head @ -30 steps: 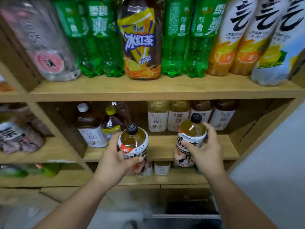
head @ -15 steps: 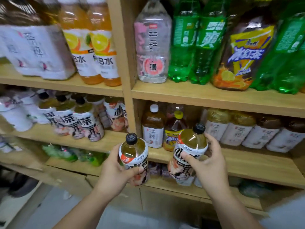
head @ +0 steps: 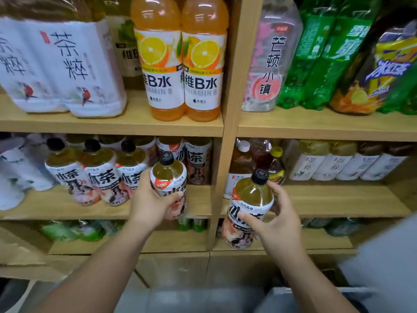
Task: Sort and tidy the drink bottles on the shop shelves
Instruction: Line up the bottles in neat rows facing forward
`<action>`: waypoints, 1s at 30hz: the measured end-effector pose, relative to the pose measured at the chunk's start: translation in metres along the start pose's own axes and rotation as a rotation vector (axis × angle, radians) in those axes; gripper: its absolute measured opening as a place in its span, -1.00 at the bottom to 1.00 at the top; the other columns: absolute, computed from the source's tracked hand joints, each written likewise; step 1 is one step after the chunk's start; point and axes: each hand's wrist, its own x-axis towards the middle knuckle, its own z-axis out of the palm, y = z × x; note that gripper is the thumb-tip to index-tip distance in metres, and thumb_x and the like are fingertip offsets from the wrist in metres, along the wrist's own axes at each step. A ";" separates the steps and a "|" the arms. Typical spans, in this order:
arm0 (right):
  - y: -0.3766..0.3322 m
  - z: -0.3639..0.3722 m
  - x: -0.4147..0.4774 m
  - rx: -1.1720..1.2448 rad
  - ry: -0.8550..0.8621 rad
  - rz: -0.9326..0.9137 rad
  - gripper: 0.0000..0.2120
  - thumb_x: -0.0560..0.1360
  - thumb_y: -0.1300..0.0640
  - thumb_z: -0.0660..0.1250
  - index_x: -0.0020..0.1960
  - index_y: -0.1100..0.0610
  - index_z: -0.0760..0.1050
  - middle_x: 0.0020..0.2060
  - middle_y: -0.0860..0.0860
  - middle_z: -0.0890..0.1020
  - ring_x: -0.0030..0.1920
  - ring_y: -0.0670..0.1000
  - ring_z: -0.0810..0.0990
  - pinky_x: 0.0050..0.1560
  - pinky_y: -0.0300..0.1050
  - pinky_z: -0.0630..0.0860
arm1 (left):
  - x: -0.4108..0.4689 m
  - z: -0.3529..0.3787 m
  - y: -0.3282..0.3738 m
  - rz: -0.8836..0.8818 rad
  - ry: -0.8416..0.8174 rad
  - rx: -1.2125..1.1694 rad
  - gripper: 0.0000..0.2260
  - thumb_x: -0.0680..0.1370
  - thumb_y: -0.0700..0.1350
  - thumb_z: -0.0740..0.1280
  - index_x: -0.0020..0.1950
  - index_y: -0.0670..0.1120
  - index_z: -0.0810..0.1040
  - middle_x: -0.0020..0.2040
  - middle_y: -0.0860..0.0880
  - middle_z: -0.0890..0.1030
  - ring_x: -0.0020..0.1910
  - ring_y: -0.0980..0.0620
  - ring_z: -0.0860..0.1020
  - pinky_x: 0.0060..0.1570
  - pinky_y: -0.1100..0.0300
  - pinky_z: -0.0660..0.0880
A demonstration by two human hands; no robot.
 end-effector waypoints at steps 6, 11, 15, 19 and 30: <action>-0.006 0.017 -0.007 -0.089 -0.012 -0.024 -0.16 0.19 -0.01 0.70 0.31 -0.38 0.34 0.17 -0.46 0.54 0.24 -0.28 0.54 0.27 -0.04 0.58 | 0.021 0.011 -0.010 0.007 0.047 0.018 -0.31 0.37 -0.10 0.64 0.40 0.07 0.39 0.15 0.14 0.60 0.20 0.05 0.57 0.27 0.06 0.49; -0.013 0.044 -0.008 -0.112 -0.029 -0.014 -0.17 0.22 -0.01 0.70 0.36 -0.29 0.36 0.16 -0.42 0.56 0.22 -0.33 0.53 0.23 -0.08 0.59 | 0.017 0.005 -0.023 0.084 0.080 0.069 -0.45 0.38 -0.04 0.63 0.32 0.09 0.52 0.08 0.20 0.64 0.09 0.15 0.62 0.15 0.14 0.53; -0.024 0.076 -0.009 -0.170 -0.051 -0.022 -0.14 0.26 0.00 0.69 0.46 -0.17 0.36 0.15 -0.42 0.53 0.18 -0.35 0.53 0.23 -0.24 0.55 | 0.013 -0.002 -0.030 0.074 0.115 0.125 -0.65 0.43 -0.01 0.59 0.19 -0.01 0.66 -0.02 0.16 0.66 -0.04 0.16 0.62 0.05 0.18 0.56; -0.029 0.111 -0.008 -0.190 0.022 -0.019 -0.13 0.31 -0.04 0.66 0.51 -0.14 0.31 0.09 -0.44 0.43 0.18 -0.29 0.48 0.24 -0.24 0.53 | 0.019 -0.010 -0.032 0.129 0.101 0.224 -0.74 0.55 0.01 0.46 0.18 -0.06 0.65 -0.18 0.06 0.69 -0.24 0.05 0.63 -0.15 0.07 0.62; -0.032 0.154 0.017 -0.220 0.086 0.001 -0.14 0.37 -0.13 0.61 0.52 -0.22 0.20 0.20 -0.10 0.62 0.04 -0.05 0.62 0.09 -0.10 0.60 | 0.019 -0.021 -0.039 0.193 0.123 0.350 -0.59 0.55 0.03 0.47 0.33 -0.15 0.60 0.09 -0.11 0.70 -0.01 -0.11 0.66 0.01 0.01 0.61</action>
